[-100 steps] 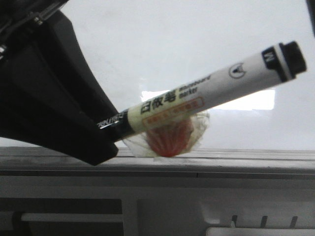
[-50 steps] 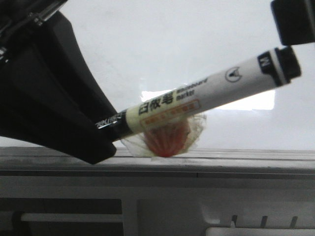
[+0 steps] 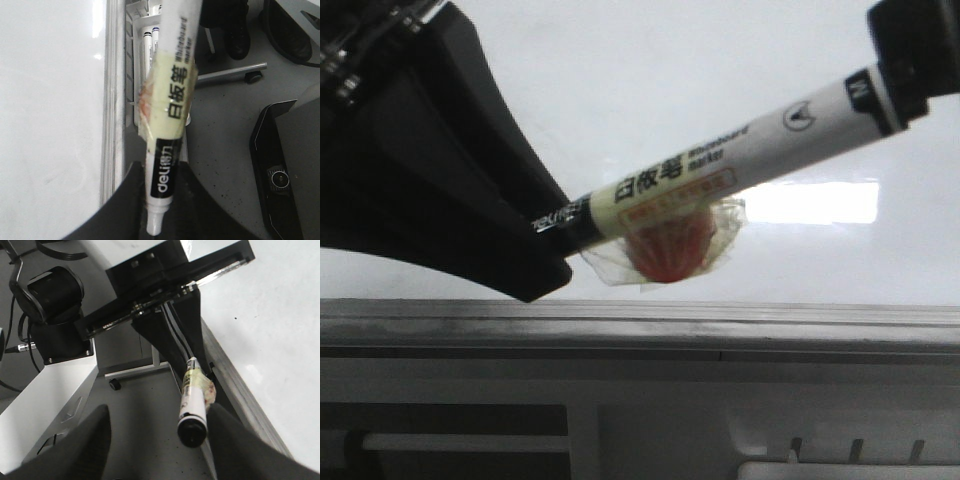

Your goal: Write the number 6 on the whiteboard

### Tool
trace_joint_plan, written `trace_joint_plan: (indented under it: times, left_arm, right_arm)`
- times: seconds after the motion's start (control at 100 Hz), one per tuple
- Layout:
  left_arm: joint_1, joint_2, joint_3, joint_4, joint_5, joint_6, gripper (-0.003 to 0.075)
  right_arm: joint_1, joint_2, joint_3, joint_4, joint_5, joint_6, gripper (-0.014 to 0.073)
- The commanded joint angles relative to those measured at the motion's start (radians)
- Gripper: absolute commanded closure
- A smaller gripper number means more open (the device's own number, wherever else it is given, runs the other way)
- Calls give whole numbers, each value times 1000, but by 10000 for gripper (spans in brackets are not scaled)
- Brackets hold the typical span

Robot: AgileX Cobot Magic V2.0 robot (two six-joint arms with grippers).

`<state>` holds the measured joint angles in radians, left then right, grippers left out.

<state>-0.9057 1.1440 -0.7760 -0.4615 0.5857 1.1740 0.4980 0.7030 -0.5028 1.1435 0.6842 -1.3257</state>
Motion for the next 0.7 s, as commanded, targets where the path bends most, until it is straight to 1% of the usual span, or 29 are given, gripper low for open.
trace_joint_plan:
  times: [0.0, 0.1, 0.17, 0.26, 0.43, 0.69]
  left_arm:
    - [-8, -20, -34, -21, -48, -2, 739]
    - [-8, -20, -34, -21, -47, -2, 739]
    - [-8, -20, -34, -21, -46, -2, 739]
    - [-8, -20, -34, -21, -46, -2, 739]
    - [-8, -20, -34, -21, -46, -2, 739]
    - [-8, -20, -34, -21, -46, -2, 739]
  right_arm:
    - [3, 40, -32, 93, -22, -45, 208]
    - [3, 89, -32, 170, -28, -136, 208]
    - [3, 120, -32, 219, -30, -176, 208]
    - [3, 161, -32, 256, -30, -186, 208]
    - [3, 209, -32, 279, -30, -203, 214]
    - [3, 248, -33, 281, -22, -205, 380]
